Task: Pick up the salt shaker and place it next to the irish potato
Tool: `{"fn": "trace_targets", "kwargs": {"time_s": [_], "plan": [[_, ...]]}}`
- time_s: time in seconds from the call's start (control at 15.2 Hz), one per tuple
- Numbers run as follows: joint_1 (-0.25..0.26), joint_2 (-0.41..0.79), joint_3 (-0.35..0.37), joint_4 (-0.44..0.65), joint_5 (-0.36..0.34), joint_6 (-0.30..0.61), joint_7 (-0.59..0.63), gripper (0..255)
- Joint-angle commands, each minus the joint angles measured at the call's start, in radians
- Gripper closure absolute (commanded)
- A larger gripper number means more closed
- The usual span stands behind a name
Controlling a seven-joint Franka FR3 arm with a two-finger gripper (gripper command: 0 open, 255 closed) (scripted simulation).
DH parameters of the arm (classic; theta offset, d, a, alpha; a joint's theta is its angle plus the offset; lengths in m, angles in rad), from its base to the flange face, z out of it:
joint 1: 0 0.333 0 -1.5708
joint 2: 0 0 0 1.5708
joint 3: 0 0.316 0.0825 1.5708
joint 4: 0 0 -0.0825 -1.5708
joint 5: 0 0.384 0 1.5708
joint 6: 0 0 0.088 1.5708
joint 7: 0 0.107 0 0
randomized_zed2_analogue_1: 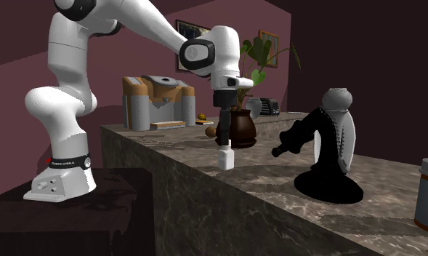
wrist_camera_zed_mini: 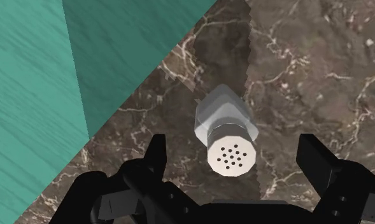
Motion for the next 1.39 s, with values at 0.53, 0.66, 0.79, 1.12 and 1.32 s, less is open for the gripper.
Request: {"fn": "trace_targets", "kwargs": {"time_s": [0.53, 0.66, 0.79, 1.12, 1.32], "plan": [[0.000, 0.001, 0.000, 0.000, 0.000, 0.001, 0.000, 255], [0.000, 0.001, 0.000, 0.000, 0.000, 0.001, 0.000, 255], [0.000, 0.001, 0.000, 0.000, 0.000, 0.001, 0.000, 255], [0.001, -0.024, -0.001, 0.025, -0.004, -0.048, 0.002, 255], [0.001, -0.040, -0.001, 0.046, -0.006, -0.086, 0.004, 255]]}}
